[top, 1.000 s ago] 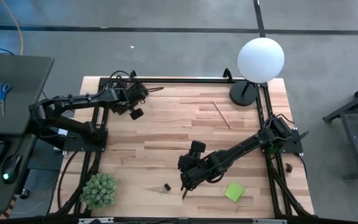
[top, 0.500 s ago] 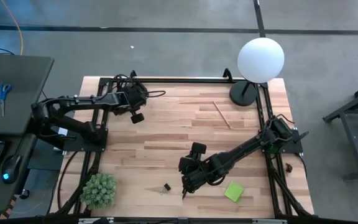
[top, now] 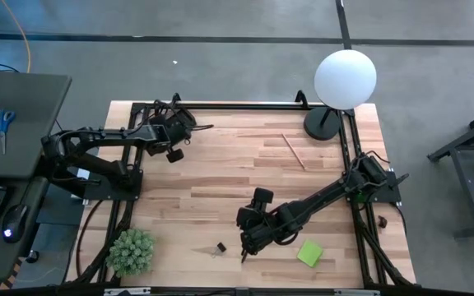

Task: Pick and place office supplies into organizer
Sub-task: Put the black binder clip into the black desk organizer

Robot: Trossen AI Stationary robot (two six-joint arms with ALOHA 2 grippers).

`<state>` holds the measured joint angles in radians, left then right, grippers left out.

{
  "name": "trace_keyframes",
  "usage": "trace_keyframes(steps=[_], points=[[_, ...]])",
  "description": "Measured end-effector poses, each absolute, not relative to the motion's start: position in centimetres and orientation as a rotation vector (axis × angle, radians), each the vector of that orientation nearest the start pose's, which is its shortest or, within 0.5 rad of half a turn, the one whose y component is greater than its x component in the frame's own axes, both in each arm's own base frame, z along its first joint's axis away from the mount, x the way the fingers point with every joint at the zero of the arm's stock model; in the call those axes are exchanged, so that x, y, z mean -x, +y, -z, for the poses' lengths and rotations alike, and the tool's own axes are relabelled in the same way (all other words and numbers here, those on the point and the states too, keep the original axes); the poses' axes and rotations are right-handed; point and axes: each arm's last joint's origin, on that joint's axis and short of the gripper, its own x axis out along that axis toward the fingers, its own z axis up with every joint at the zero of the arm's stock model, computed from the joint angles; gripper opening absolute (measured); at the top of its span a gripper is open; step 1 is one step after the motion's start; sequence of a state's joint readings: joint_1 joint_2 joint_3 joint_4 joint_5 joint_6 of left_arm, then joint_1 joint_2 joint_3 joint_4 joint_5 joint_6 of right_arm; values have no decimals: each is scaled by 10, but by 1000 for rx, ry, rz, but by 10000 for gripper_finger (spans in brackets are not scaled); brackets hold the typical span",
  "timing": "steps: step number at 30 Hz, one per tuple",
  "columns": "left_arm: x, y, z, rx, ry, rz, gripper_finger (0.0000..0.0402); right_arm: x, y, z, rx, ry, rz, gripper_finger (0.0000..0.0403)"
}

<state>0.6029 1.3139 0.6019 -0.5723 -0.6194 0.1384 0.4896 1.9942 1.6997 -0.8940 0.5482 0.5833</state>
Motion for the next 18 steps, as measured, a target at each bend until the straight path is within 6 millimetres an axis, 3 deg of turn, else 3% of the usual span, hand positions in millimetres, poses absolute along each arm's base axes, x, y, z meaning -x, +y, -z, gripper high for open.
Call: trace_keyframes(steps=[3,11,18], points=[[-159,129,-160,-102,1433,-947,1,-373,182,-245,61,958,341,220],[-180,138,-189,24,1253,-850,1,-373,182,-245,62,958,340,220],[-178,137,-181,21,1254,-853,1,-373,182,-245,63,958,339,220]])
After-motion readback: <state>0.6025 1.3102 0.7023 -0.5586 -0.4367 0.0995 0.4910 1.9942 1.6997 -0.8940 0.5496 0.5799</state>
